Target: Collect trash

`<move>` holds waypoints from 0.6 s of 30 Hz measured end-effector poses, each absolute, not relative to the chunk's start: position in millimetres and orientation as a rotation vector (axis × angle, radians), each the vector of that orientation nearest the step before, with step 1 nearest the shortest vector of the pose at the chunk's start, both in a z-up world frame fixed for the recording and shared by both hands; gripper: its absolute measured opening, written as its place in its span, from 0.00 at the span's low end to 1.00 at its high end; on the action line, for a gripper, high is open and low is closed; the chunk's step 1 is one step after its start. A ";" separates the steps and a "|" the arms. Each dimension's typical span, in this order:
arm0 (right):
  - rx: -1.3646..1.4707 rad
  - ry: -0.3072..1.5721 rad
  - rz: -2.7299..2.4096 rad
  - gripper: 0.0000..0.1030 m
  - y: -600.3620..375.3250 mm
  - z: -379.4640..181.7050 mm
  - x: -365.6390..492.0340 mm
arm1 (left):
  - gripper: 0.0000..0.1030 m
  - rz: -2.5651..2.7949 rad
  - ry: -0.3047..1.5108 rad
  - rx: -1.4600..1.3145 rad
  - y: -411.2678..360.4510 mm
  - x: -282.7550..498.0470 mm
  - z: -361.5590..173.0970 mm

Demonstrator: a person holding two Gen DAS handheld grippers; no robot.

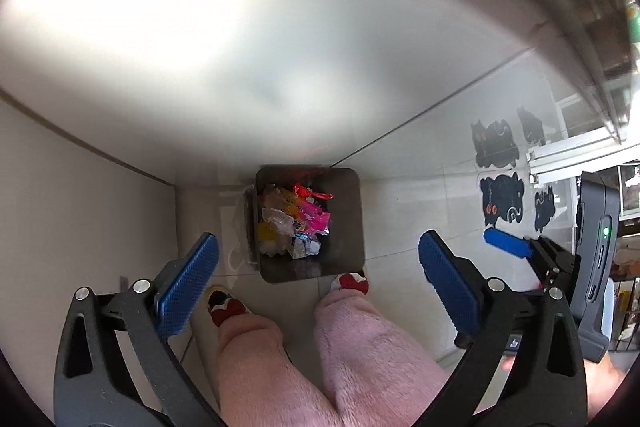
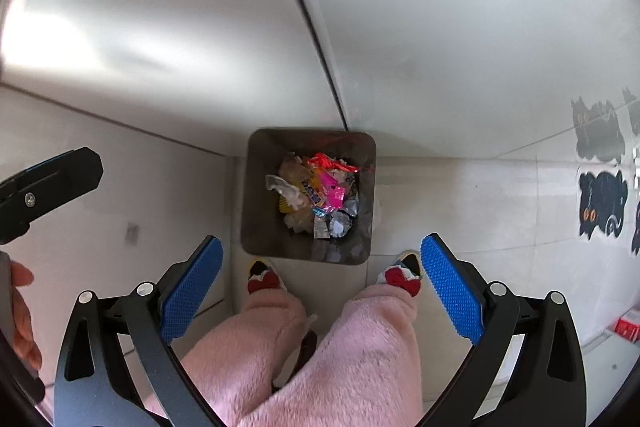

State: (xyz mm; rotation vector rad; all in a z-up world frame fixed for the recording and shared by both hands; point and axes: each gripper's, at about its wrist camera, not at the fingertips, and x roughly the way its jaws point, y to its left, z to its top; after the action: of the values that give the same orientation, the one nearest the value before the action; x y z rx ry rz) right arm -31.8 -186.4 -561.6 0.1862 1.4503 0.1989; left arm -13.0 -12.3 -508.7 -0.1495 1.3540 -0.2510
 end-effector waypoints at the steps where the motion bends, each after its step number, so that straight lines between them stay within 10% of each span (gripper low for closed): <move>1: 0.170 1.442 0.202 0.97 -187.1 -551.5 -33.6 | 0.92 -0.251 1.346 -0.139 -12.3 -17.4 -498.4; 18: 0.117 1.162 0.156 0.97 -221.1 -320.9 -51.7 | 0.92 -0.190 1.042 -0.040 10.5 -40.9 -268.4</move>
State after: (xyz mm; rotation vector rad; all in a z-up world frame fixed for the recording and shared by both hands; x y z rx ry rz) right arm -51.7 -221.1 -320.9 0.1170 1.1618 0.1559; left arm -40.9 10.5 -268.4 -0.0396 1.0420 -0.1905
